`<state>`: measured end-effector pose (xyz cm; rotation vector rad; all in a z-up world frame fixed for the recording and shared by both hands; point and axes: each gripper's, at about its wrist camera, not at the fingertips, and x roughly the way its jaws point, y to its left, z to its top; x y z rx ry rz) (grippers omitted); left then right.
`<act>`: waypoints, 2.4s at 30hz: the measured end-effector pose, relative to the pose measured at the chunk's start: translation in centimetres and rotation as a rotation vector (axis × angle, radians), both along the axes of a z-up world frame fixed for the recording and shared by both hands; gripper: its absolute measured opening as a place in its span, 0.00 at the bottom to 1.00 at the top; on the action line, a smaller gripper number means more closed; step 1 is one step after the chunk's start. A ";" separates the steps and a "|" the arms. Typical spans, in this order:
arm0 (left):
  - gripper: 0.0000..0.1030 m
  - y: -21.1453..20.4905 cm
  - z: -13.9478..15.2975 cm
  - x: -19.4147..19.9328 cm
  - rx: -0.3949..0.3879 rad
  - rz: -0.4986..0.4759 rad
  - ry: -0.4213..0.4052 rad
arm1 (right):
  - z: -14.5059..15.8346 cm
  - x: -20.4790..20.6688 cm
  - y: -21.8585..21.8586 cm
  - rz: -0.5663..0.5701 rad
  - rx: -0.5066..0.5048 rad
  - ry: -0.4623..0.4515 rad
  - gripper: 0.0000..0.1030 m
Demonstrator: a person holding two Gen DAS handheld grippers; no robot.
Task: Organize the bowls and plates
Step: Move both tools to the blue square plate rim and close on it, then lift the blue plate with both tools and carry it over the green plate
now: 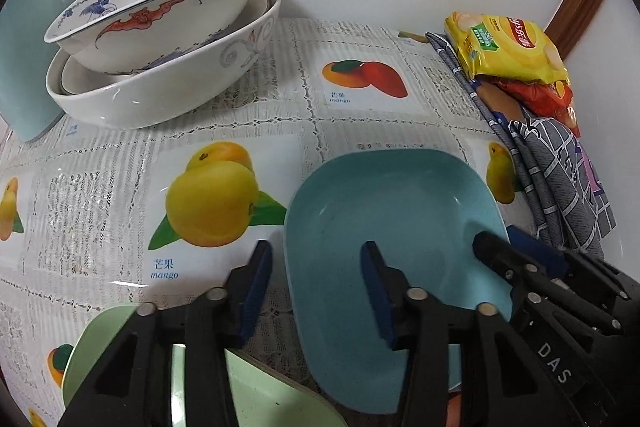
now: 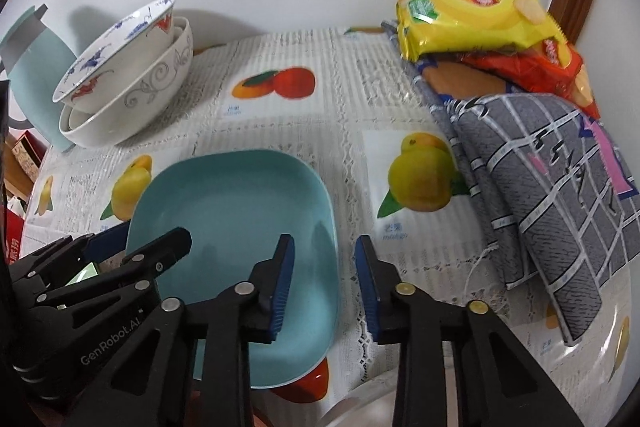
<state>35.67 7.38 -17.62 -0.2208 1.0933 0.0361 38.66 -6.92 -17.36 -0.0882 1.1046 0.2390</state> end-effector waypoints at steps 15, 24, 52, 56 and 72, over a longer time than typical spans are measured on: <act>0.10 1.0 0.7 -0.6 -0.050 0.032 -0.054 | 1.0 -0.4 -0.8 -0.044 0.042 -0.052 0.05; 0.09 1.1 3.8 -2.5 -0.055 0.028 -0.122 | 3.7 -2.1 -1.7 -0.056 0.081 -0.105 0.05; 0.09 -0.3 12.0 -15.5 -0.045 0.017 -0.214 | 12.1 -15.6 -4.5 -0.074 0.177 -0.206 0.04; 0.09 -0.7 12.7 -16.6 -0.043 0.016 -0.226 | 12.6 -16.9 -4.9 -0.078 0.179 -0.218 0.04; 0.09 0.6 14.1 -20.0 -0.041 0.057 -0.252 | 13.9 -19.9 -4.0 -0.048 0.200 -0.242 0.04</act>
